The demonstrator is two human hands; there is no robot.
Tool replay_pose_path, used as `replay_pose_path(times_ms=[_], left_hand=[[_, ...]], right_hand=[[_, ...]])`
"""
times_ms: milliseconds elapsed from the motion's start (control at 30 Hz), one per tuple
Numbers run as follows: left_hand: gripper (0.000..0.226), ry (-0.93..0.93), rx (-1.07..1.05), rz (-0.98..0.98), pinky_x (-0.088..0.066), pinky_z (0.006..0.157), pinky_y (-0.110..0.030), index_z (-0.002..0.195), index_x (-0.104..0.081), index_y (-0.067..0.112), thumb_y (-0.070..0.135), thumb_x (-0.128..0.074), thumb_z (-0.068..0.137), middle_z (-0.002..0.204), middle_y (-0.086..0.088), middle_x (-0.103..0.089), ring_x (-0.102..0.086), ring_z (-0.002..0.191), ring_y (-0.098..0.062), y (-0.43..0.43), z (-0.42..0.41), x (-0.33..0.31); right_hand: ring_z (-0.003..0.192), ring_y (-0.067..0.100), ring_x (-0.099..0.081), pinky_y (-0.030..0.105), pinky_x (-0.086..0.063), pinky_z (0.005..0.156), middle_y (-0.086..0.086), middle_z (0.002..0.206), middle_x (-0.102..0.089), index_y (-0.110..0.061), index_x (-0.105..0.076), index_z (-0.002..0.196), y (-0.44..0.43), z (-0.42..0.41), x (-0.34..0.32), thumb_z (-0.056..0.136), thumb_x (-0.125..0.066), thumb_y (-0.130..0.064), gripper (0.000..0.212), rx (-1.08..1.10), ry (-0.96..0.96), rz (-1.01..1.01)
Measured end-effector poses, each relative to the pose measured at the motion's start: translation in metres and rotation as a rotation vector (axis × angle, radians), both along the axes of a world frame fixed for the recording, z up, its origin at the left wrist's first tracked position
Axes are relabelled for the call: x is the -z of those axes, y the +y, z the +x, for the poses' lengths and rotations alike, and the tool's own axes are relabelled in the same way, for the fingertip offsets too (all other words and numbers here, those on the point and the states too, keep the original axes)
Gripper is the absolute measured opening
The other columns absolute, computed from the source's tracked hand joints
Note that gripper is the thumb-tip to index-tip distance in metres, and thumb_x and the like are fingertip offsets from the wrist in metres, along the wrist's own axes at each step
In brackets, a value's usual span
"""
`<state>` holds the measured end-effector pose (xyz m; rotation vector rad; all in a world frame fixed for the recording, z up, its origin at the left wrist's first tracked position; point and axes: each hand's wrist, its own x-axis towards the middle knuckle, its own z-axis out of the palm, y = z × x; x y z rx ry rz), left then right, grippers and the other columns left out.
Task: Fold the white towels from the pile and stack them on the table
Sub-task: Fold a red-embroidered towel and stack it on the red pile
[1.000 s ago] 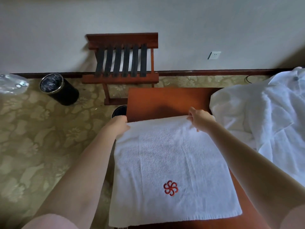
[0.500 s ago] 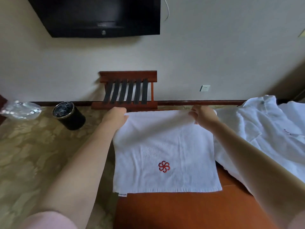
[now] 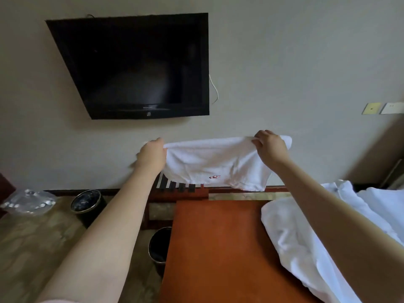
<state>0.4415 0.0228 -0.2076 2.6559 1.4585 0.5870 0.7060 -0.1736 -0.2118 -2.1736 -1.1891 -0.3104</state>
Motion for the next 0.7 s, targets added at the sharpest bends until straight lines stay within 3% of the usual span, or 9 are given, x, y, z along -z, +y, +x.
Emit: replay_pose_path(times_ms=[167, 333, 500, 633, 700], left_hand=[[0.013, -0.101, 0.040, 0.020, -0.038, 0.056, -0.033, 0.084, -0.047, 0.004, 0.010, -0.043, 0.095, 0.083, -0.016, -0.053, -0.048, 0.069, -0.029, -0.014, -0.014, 0.031], [0.018, -0.152, 0.045, -0.042, -0.022, 0.047, -0.028, 0.073, -0.043, 0.006, 0.006, -0.049, 0.089, 0.076, -0.012, -0.044, -0.040, 0.063, -0.027, -0.050, -0.046, 0.099], [0.013, -0.050, -0.028, -0.193, -0.029, 0.049, -0.028, 0.075, -0.047, 0.006, 0.006, -0.050, 0.088, 0.078, -0.012, -0.048, -0.046, 0.063, -0.028, -0.096, -0.082, 0.159], [0.010, -0.057, -0.017, -0.277, -0.040, 0.049, -0.032, 0.081, -0.058, -0.003, 0.004, -0.053, 0.087, 0.072, -0.017, -0.057, -0.055, 0.063, -0.034, -0.133, -0.112, 0.196], [0.013, -0.038, -0.008, -0.302, -0.033, 0.045, -0.029, 0.074, -0.053, 0.000, 0.003, -0.053, 0.087, 0.062, -0.012, -0.051, -0.049, 0.056, -0.029, -0.150, -0.123, 0.213]], right_hand=[[0.080, 0.035, -0.058, 0.031, -0.033, 0.062, 0.016, 0.098, -0.060, 0.001, -0.064, 0.099, -0.018, -0.016, 0.029, 0.096, -0.053, -0.015, 0.019, 0.015, 0.027, 0.052], [0.077, 0.035, -0.060, 0.033, -0.040, 0.062, 0.017, 0.097, -0.062, 0.003, -0.065, 0.097, -0.057, -0.051, 0.090, 0.094, -0.057, -0.011, 0.017, 0.008, 0.097, 0.049], [0.075, 0.031, -0.060, 0.029, -0.039, 0.063, 0.014, 0.094, -0.064, 0.002, -0.067, 0.095, -0.102, -0.092, 0.146, 0.091, -0.062, -0.007, 0.011, 0.017, 0.170, 0.029], [0.069, 0.031, -0.062, 0.037, -0.049, 0.056, 0.010, 0.090, -0.064, -0.001, -0.066, 0.089, -0.141, -0.118, 0.189, 0.090, -0.064, -0.007, 0.006, 0.018, 0.204, -0.031], [0.068, 0.032, -0.063, 0.038, -0.050, 0.055, 0.011, 0.092, -0.065, 0.000, -0.066, 0.089, -0.157, -0.130, 0.206, 0.089, -0.065, -0.008, 0.007, 0.024, 0.213, -0.105]])
